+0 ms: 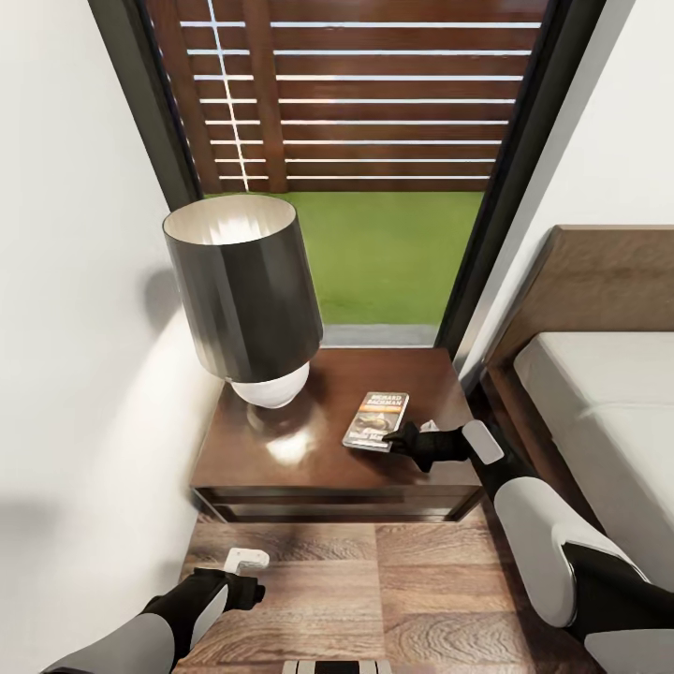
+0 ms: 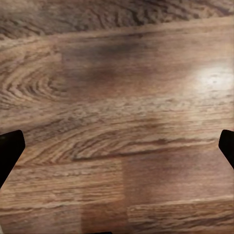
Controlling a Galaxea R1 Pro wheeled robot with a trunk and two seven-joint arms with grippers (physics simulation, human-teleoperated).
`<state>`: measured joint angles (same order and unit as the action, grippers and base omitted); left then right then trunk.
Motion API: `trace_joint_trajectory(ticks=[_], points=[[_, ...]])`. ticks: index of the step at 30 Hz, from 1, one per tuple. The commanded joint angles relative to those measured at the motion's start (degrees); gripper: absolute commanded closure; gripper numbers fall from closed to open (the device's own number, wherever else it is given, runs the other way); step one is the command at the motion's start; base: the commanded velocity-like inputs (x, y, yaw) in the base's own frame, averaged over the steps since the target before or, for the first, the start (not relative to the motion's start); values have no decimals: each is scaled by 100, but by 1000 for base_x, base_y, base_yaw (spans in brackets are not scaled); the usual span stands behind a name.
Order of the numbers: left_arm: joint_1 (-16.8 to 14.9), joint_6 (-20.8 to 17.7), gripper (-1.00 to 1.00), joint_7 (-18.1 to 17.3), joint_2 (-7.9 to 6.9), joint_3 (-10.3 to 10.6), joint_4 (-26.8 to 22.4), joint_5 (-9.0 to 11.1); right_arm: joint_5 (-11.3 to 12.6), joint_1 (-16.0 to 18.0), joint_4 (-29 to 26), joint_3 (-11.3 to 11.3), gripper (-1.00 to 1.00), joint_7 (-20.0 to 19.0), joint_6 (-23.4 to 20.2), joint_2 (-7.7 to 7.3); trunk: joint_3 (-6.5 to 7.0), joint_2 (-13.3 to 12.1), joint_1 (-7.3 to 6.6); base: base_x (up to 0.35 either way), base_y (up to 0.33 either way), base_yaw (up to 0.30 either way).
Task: In the bedroom, move the book from the bed onto either nightstand, and place the two sandals side by side next to the bed.
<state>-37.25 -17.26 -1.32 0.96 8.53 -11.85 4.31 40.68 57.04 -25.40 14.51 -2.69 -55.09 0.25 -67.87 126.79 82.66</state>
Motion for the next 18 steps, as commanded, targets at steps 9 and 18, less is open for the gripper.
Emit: trace_joint_trajectory(ticks=[9, 18], points=[[-1, -31, -100, 0, -5, 44, -11, 44, -456, 0, 17, 17, 100, 189, -28, 1, -5, 1, 1, 0, 0, 0], [-1, -31, -100, 0, -6, 43, -11, 44, -463, 0, 25, 17, -100, 197, -28, 1, -5, 1, 1, 0, 0, 0]])
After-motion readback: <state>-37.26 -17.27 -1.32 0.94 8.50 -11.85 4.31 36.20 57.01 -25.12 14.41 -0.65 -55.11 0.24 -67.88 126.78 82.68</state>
